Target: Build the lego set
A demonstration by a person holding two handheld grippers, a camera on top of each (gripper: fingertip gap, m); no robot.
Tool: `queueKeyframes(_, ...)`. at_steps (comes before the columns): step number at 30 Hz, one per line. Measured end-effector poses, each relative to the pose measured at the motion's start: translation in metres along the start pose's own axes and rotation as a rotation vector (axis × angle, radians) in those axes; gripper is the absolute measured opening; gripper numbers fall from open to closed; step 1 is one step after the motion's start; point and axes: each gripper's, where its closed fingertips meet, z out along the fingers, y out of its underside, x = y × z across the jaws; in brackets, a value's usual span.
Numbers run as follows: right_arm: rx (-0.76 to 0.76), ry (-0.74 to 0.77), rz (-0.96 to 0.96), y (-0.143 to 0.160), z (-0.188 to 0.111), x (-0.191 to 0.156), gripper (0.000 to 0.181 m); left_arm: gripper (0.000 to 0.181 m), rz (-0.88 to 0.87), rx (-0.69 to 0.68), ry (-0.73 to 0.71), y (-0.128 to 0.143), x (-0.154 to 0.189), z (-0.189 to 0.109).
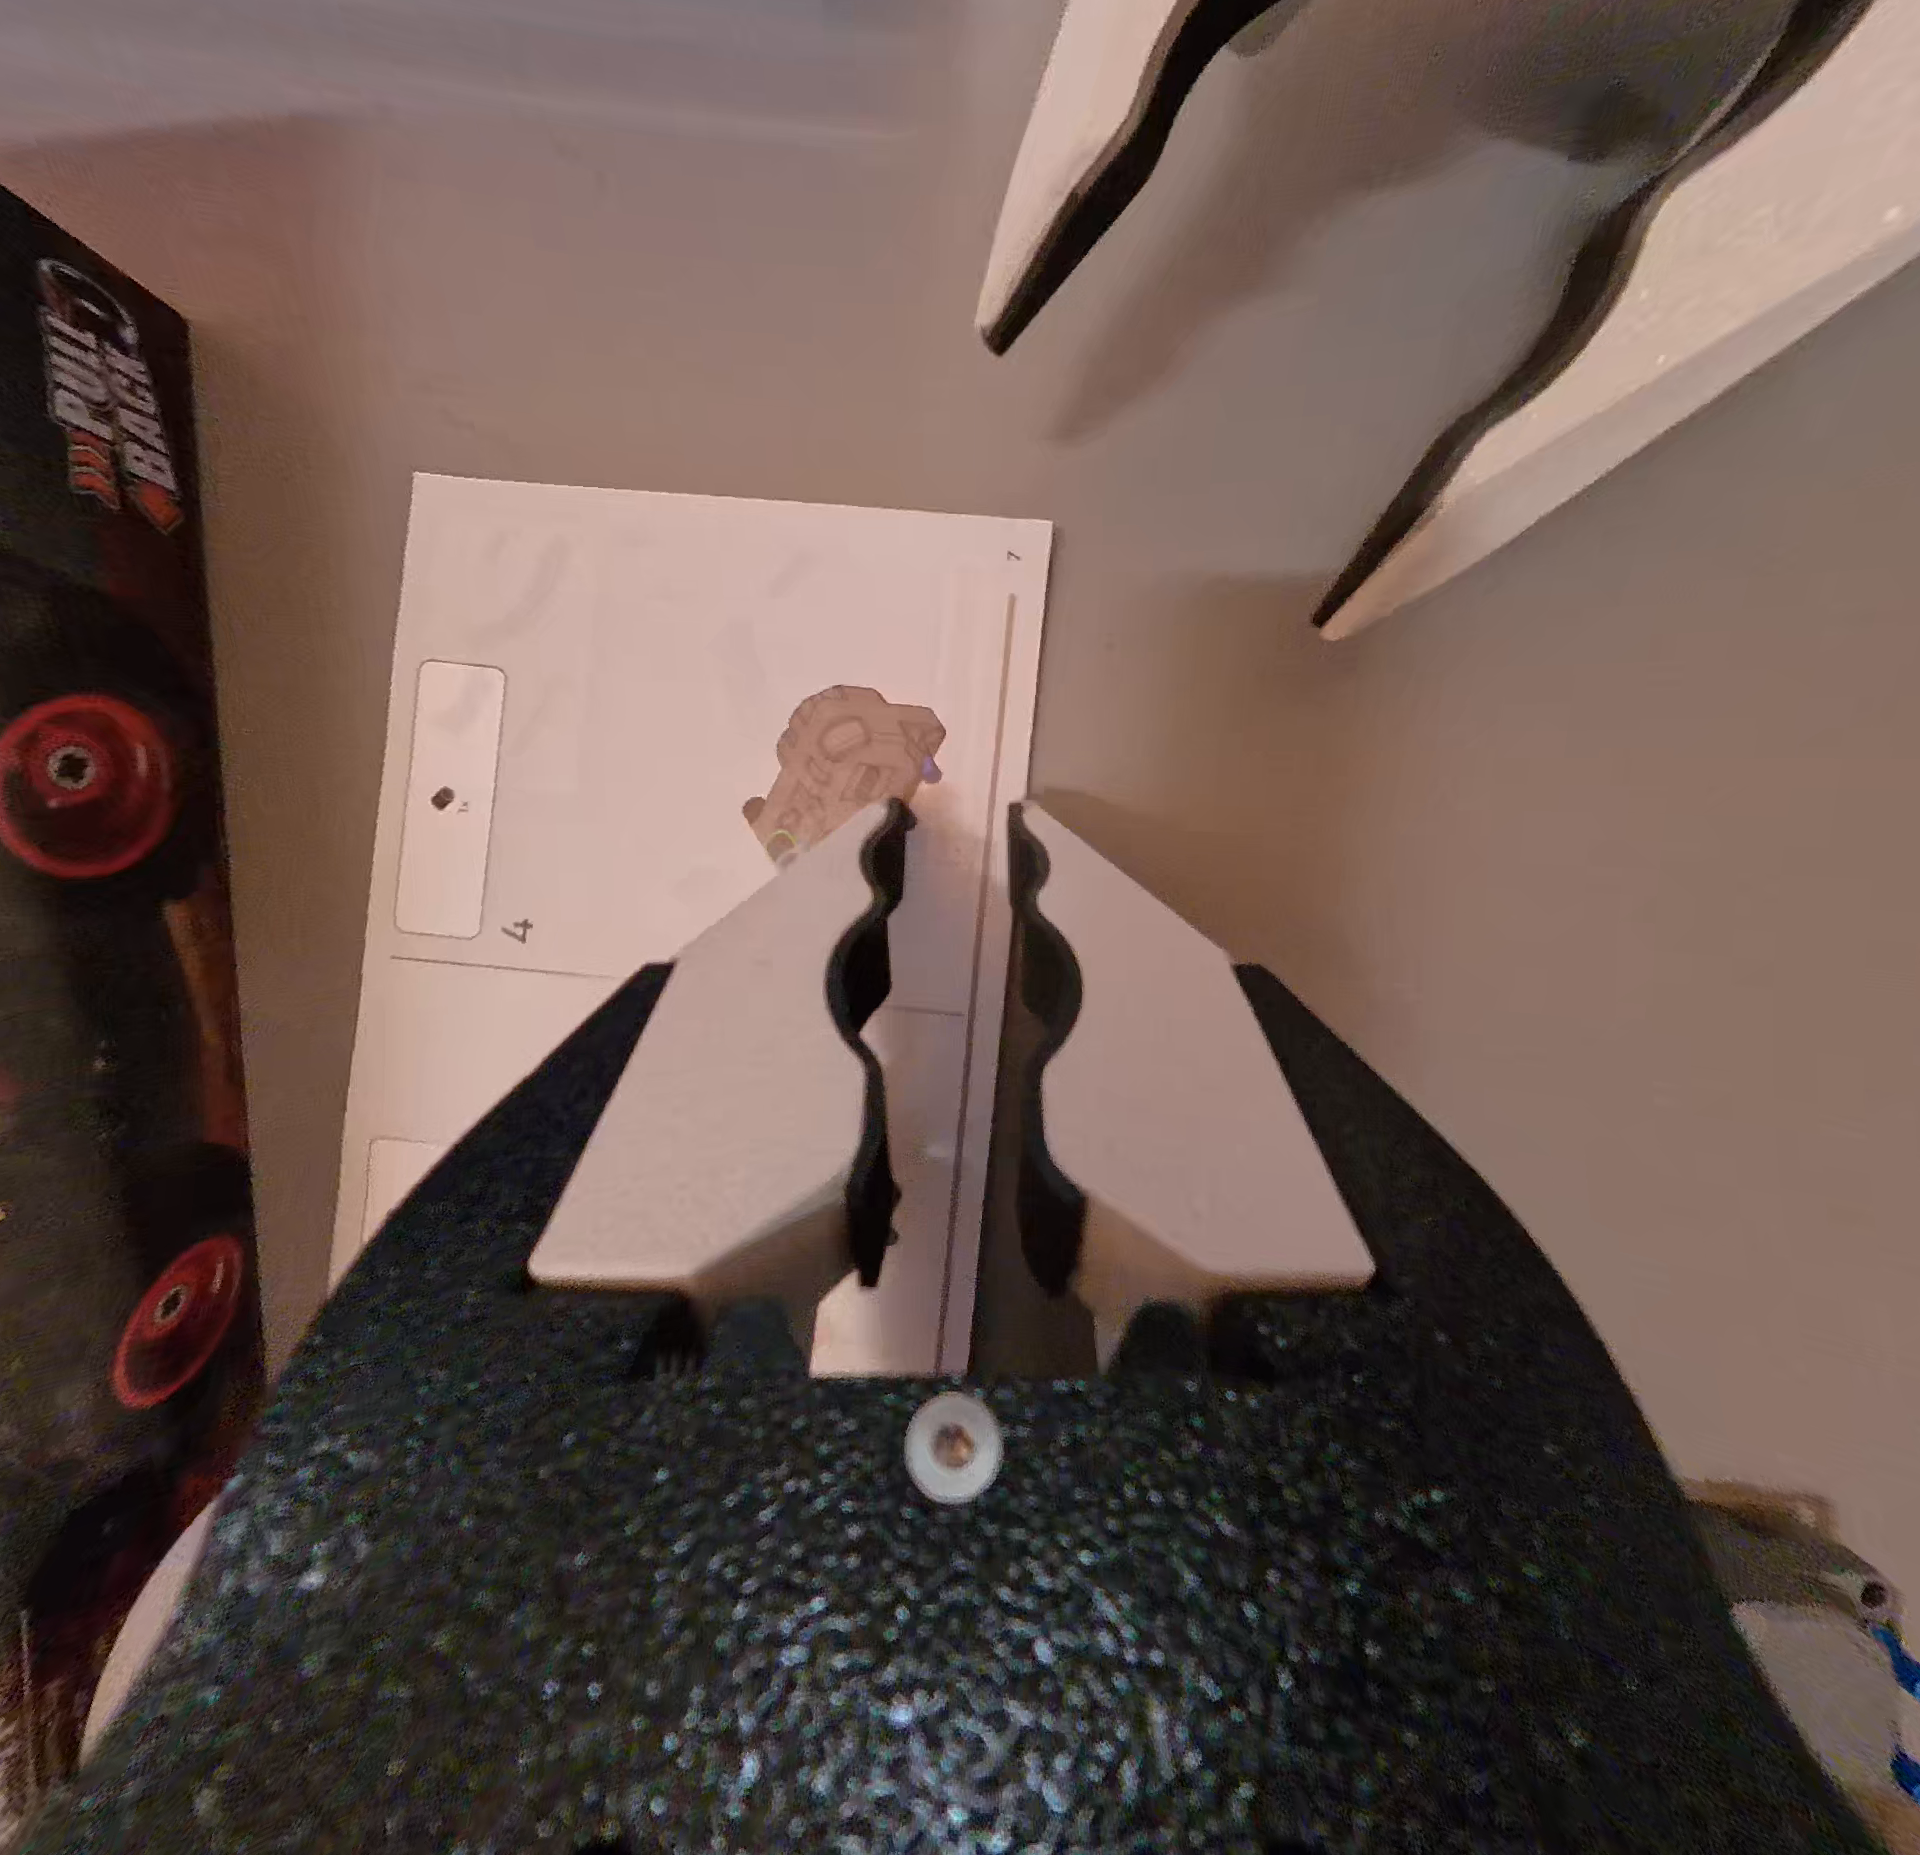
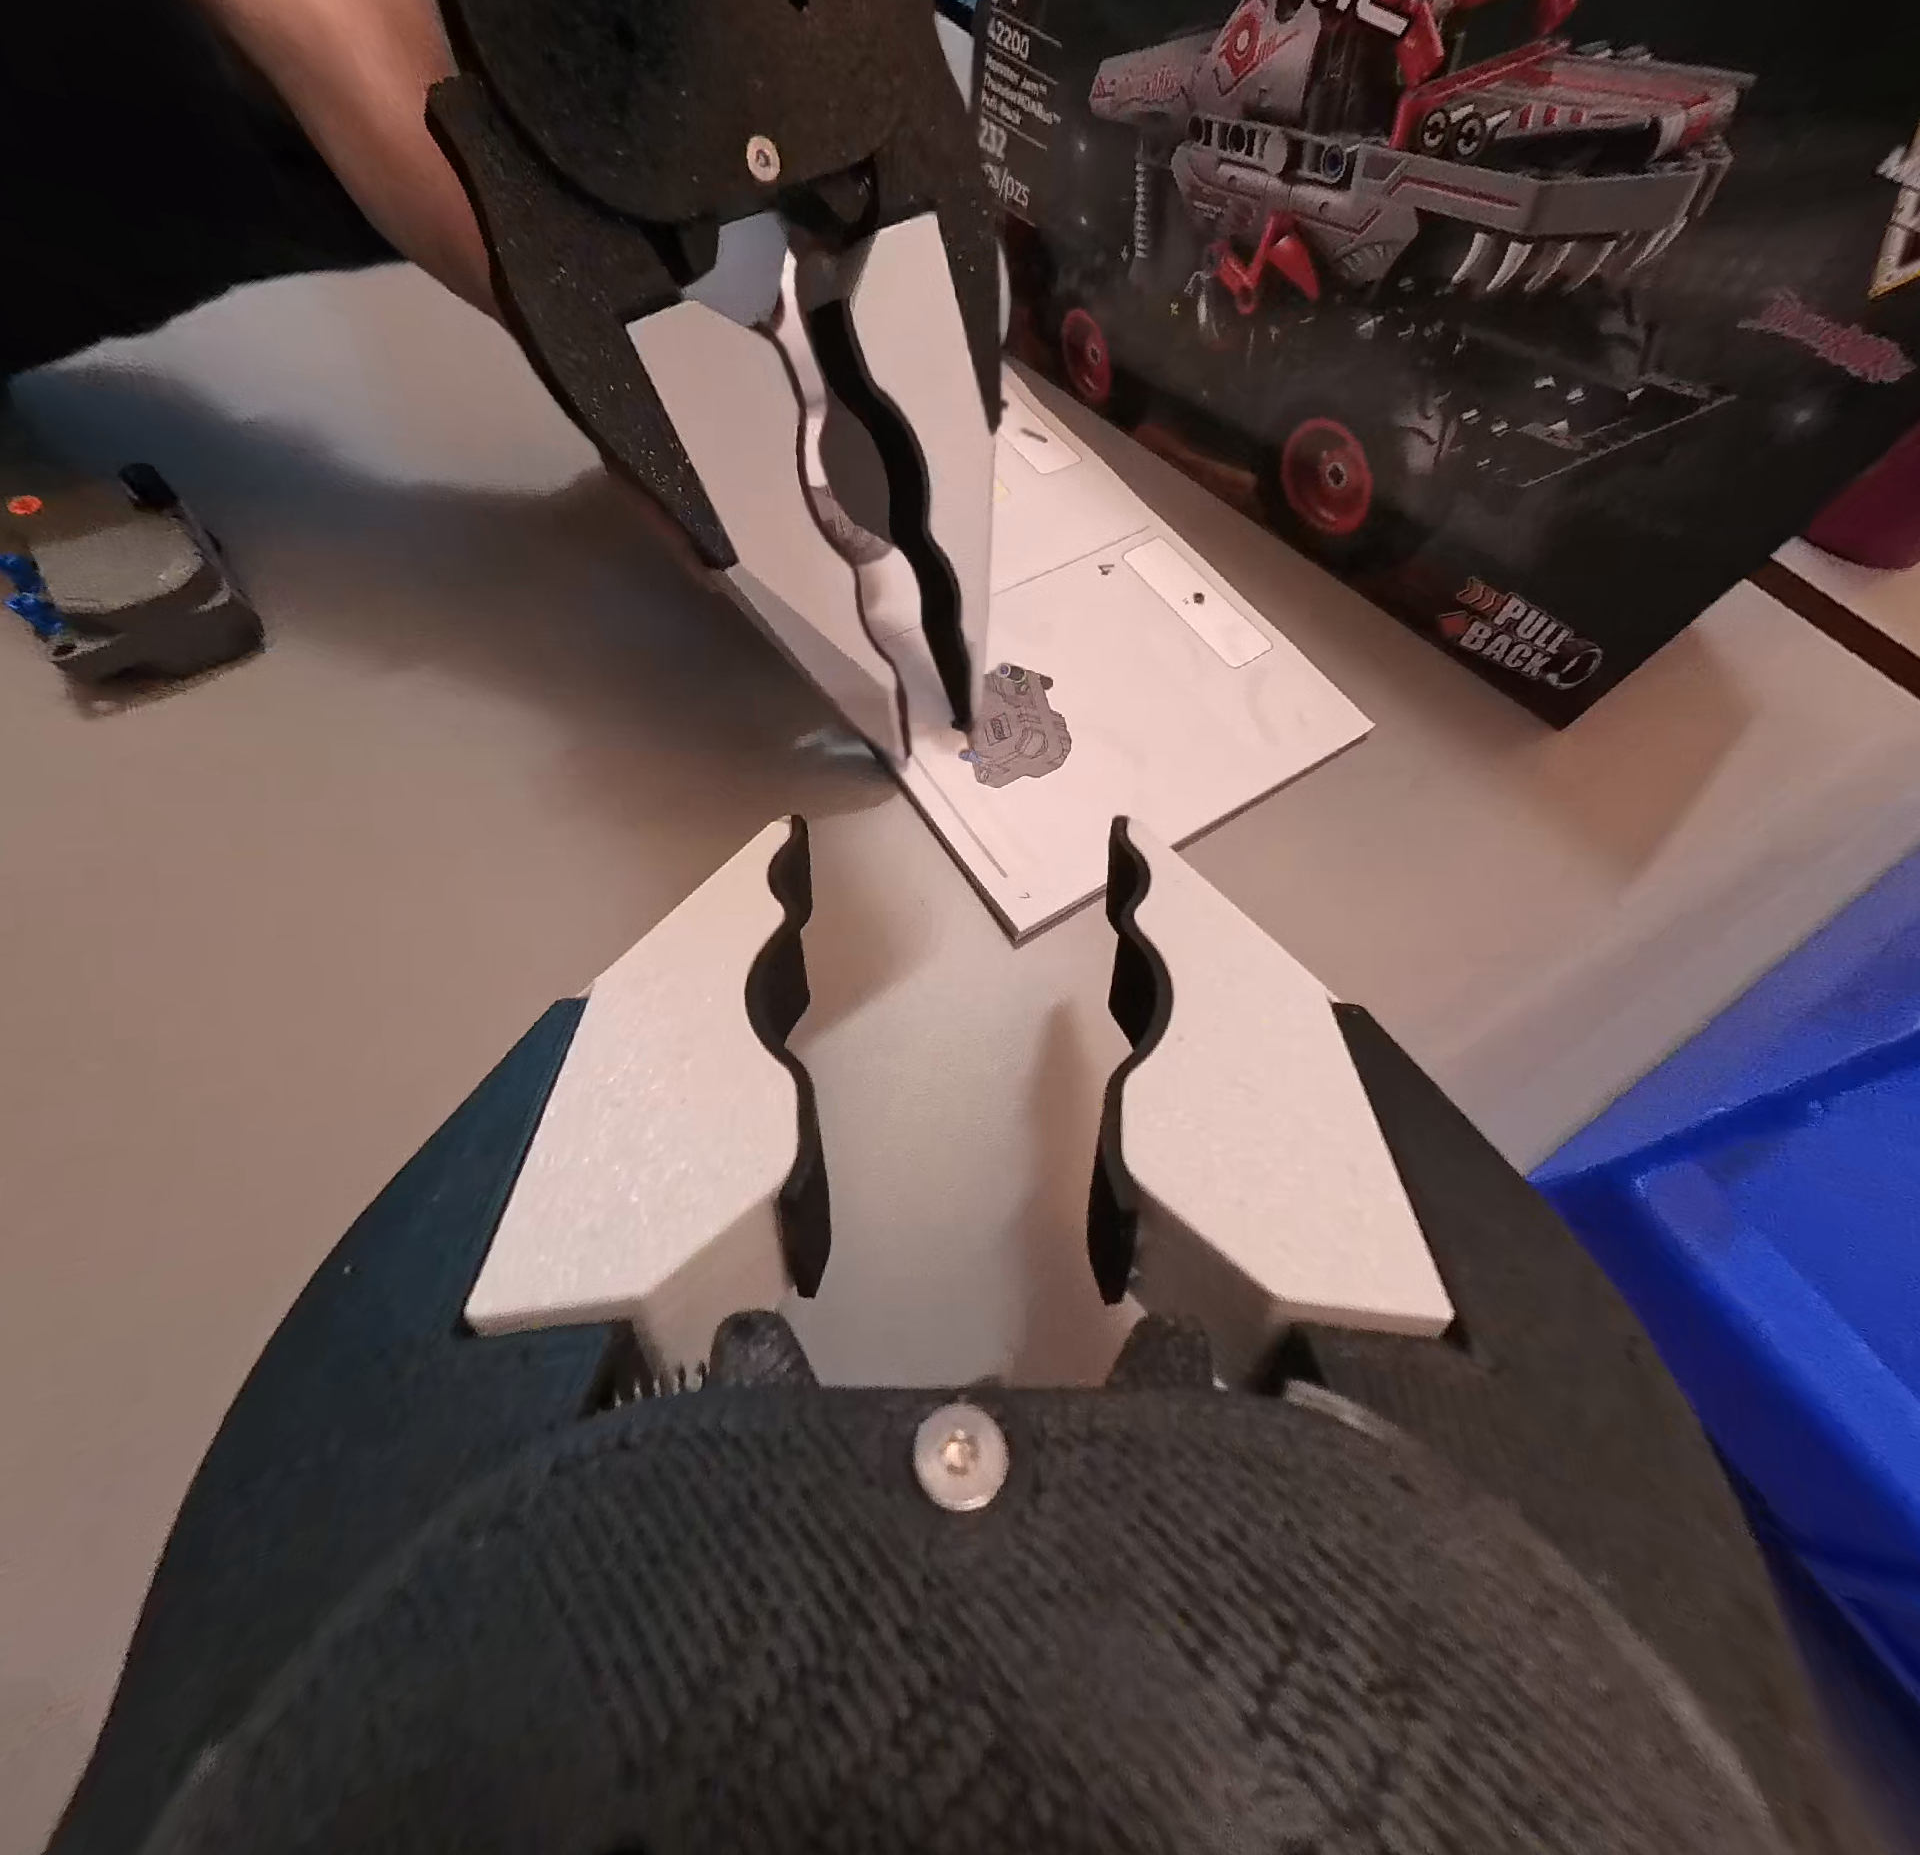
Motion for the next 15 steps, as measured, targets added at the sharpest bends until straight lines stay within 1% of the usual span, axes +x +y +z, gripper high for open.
queueKeyframes(2,0.018,-0.011,0.018,-0.001,-0.001,0.0,0.056,0.01,0.001,0.003,-0.026,0.0,-0.004,-0.004)
queueKeyframes(5,0.021,-0.021,0.022,0.0,0.001,-0.002,0.055,0.014,-0.015,0.049,-0.049,-0.005,-0.008,-0.012)
queueKeyframes(7,0.004,-0.024,0.024,0.003,0.003,-0.003,0.055,0.017,-0.017,0.068,-0.005,-0.008,-0.001,-0.013)
queueKeyframes(8,-0.002,-0.025,0.022,0.004,0.004,-0.003,0.055,0.031,-0.018,0.047,0.015,-0.005,0.004,-0.011)
queueKeyframes(9,-0.005,-0.025,0.019,0.004,0.005,-0.003,0.055,0.036,-0.009,0.017,0.017,-0.001,0.005,-0.008)
queueKeyframes(10,-0.01,-0.026,0.016,0.004,0.005,-0.004,0.055,0.036,0.012,-0.005,-0.004,0.003,0.004,-0.006)
queueKeyframes(12,-0.011,-0.026,0.01,0.004,0.006,-0.005,0.054,0.03,0.05,-0.025,-0.053,0.007,0.0,-0.003)
queueKeyframes(15,-0.003,-0.024,0.013,0.003,0.005,-0.005,0.054,0.021,0.046,-0.019,-0.06,0.008,0.0,-0.003)
